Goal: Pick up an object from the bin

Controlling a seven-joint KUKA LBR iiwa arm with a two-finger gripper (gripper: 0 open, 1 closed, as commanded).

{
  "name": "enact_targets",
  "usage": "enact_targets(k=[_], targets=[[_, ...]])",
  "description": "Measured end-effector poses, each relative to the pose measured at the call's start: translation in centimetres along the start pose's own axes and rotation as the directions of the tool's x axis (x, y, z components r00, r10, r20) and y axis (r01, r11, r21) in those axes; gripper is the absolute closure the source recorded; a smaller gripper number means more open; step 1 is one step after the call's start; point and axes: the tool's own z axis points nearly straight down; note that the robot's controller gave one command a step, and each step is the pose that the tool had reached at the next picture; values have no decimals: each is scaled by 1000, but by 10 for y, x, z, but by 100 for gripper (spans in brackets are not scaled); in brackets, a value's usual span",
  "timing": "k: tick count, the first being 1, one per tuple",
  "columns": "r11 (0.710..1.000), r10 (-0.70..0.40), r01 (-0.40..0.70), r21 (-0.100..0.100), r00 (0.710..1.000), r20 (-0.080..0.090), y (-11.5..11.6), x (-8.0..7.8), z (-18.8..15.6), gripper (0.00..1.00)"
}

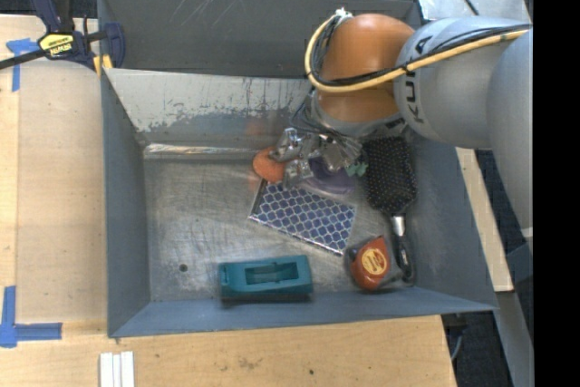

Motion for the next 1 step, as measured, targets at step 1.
enact_targets(k=[1], targets=[[970, -245, 245, 1, 969, -24, 34, 39, -140, 100]])
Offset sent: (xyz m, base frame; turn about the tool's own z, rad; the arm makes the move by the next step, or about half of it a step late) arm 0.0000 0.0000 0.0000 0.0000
